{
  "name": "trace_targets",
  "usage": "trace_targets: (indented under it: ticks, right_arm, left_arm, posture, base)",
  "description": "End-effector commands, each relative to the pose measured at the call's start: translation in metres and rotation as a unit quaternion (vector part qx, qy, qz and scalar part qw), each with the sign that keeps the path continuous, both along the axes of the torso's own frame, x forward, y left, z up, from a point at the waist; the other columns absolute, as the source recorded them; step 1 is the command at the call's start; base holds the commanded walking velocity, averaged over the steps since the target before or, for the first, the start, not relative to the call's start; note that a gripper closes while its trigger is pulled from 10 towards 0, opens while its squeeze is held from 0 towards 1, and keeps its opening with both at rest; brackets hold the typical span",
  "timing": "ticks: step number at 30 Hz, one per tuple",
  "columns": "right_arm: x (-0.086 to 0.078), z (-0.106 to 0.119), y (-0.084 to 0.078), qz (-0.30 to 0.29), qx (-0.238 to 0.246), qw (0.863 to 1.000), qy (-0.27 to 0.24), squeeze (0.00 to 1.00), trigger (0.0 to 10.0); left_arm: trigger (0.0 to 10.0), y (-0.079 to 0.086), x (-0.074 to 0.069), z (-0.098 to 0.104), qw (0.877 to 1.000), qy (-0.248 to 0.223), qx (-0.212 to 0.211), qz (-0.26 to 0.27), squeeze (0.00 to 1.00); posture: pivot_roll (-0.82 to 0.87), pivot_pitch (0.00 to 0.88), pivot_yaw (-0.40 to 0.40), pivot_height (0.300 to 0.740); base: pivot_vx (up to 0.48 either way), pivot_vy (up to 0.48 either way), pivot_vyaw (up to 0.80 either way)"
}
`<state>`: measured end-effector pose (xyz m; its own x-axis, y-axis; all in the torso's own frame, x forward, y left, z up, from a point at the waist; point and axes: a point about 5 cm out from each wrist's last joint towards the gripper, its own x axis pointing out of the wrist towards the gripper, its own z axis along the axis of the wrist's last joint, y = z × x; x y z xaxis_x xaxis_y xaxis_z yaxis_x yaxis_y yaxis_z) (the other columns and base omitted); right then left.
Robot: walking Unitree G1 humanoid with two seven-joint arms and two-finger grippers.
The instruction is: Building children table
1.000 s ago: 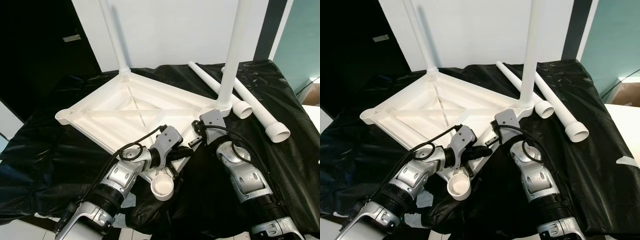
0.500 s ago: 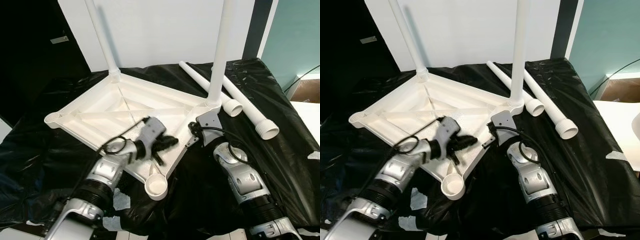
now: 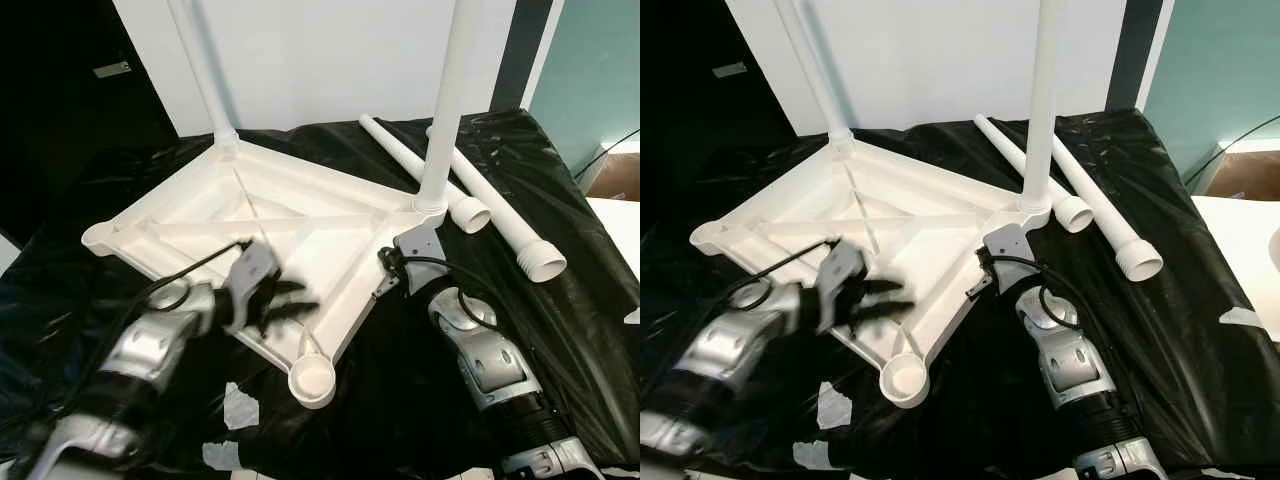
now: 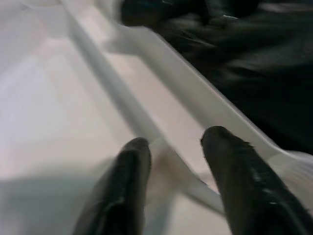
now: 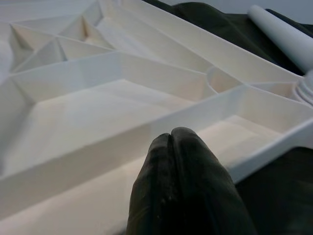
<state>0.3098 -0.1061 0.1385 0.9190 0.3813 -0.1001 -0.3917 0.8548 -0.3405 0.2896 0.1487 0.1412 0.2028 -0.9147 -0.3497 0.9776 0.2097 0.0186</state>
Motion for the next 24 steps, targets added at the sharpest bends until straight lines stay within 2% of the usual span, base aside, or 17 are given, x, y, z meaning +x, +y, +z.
trace_targets:
  ticks: [1,7,8,12,13,15,18,23,24]
  right_arm:
    - [-0.002,-0.002,0.005,0.01,0.004,1.0,0.007,0.0,10.0]
    - [-0.002,-0.002,0.005,0.011,0.003,1.0,0.008,0.0,10.0]
    - [-0.002,-0.002,0.004,0.011,0.001,1.0,0.008,0.0,10.0]
    - [-0.002,-0.002,0.004,0.012,0.0,1.0,0.007,0.0,10.0]
    - [-0.001,-0.001,0.004,0.012,0.0,1.0,0.007,0.0,10.0]
    - [-0.001,-0.001,0.004,0.012,0.0,1.0,0.007,0.0,10.0]
    - [-0.002,-0.002,0.004,0.011,-0.001,1.0,0.007,0.0,10.0]
    - [-0.002,-0.002,0.006,0.011,-0.001,1.0,0.008,0.0,10.0]
    - [-0.003,-0.003,0.006,0.011,0.0,1.0,0.008,0.0,10.0]
  left_arm:
    - [10.0,0.008,-0.003,0.004,1.0,0.011,-0.003,-0.02,1.0]
    - [10.0,0.014,-0.003,0.006,1.0,0.008,0.004,-0.025,1.0]
    - [10.0,0.024,-0.005,0.005,0.998,0.01,0.037,-0.04,1.0]
    - [10.0,0.034,-0.007,0.002,0.996,0.019,0.065,-0.055,1.0]
    - [10.0,0.042,-0.009,-0.002,0.993,0.03,0.095,-0.071,1.0]
    - [10.0,0.042,-0.009,-0.002,0.993,0.03,0.095,-0.071,1.0]
    - [10.0,0.052,-0.012,-0.004,0.987,0.048,0.123,-0.088,1.0]
    - [10.0,0.056,-0.013,-0.003,0.986,0.056,0.125,-0.093,0.99]
    - [9.8,0.058,-0.015,-0.003,0.985,0.06,0.124,-0.099,0.0]
  posture:
    - [-0.02,0.0,0.109,0.74]
    - [-0.02,0.0,0.108,0.74]
    - [-0.02,0.0,0.104,0.74]
    - [-0.02,0.0,0.102,0.74]
    - [-0.02,0.0,0.101,0.74]
    - [-0.02,0.0,0.101,0.74]
    - [-0.02,0.0,0.103,0.74]
    - [-0.03,0.0,0.109,0.74]
    - [-0.03,0.0,0.11,0.74]
  base:
    - [0.0,0.0,0.0]
    - [0.0,0.0,0.0]
    - [0.0,0.0,0.0]
    - [0.0,0.0,0.0]
    - [0.0,0.0,0.0]
    - [0.0,0.0,0.0]
    - [0.0,0.0,0.0]
    - [0.0,0.0,0.0]
    - [0.0,0.0,0.0]
